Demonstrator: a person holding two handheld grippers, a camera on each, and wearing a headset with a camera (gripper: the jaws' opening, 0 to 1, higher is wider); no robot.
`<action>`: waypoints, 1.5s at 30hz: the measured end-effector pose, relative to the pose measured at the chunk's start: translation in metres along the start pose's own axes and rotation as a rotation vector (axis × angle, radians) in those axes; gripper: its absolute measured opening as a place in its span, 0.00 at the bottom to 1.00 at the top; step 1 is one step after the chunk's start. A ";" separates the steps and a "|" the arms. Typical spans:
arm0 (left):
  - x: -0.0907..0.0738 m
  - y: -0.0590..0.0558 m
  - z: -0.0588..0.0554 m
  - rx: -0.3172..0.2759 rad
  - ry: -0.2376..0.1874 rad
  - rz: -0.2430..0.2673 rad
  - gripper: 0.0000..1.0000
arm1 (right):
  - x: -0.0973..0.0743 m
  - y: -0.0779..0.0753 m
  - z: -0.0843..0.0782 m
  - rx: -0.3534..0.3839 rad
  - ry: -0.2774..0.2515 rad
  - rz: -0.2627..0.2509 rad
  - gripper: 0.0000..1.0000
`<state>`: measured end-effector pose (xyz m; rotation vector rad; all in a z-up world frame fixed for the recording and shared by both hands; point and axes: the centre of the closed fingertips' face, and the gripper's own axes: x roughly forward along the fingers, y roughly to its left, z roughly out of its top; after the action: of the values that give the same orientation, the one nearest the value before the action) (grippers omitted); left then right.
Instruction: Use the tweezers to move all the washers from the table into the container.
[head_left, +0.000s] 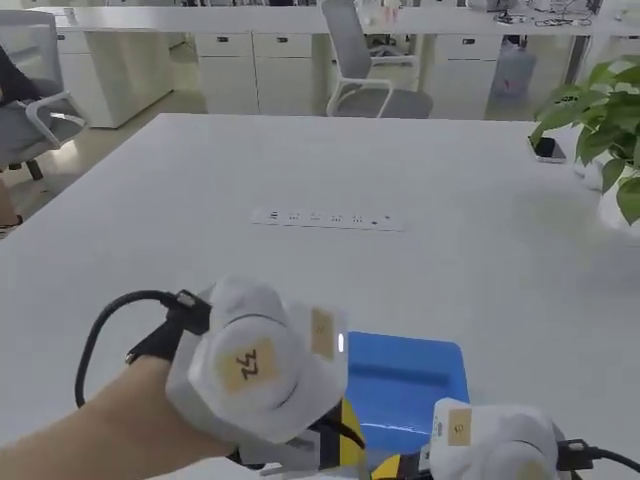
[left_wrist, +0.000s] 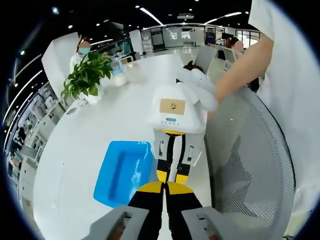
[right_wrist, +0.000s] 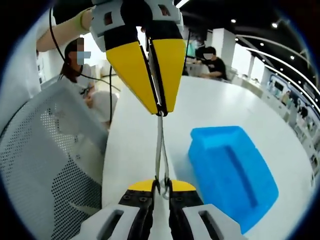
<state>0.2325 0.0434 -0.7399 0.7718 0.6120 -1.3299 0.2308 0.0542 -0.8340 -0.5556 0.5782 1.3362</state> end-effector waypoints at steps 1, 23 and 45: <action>0.000 0.000 0.001 0.006 0.000 -0.005 0.00 | 0.000 0.000 0.000 0.003 -0.004 0.001 0.07; 0.009 0.001 -0.003 0.075 0.025 -0.072 0.00 | -0.002 -0.005 0.001 0.107 -0.081 -0.025 0.08; -0.021 0.013 -0.014 -0.482 -0.393 0.224 0.55 | -0.009 -0.006 0.013 0.193 -0.080 -0.008 0.02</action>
<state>0.2429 0.0685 -0.7306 0.1704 0.4850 -1.0299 0.2362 0.0560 -0.8180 -0.3449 0.6311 1.2729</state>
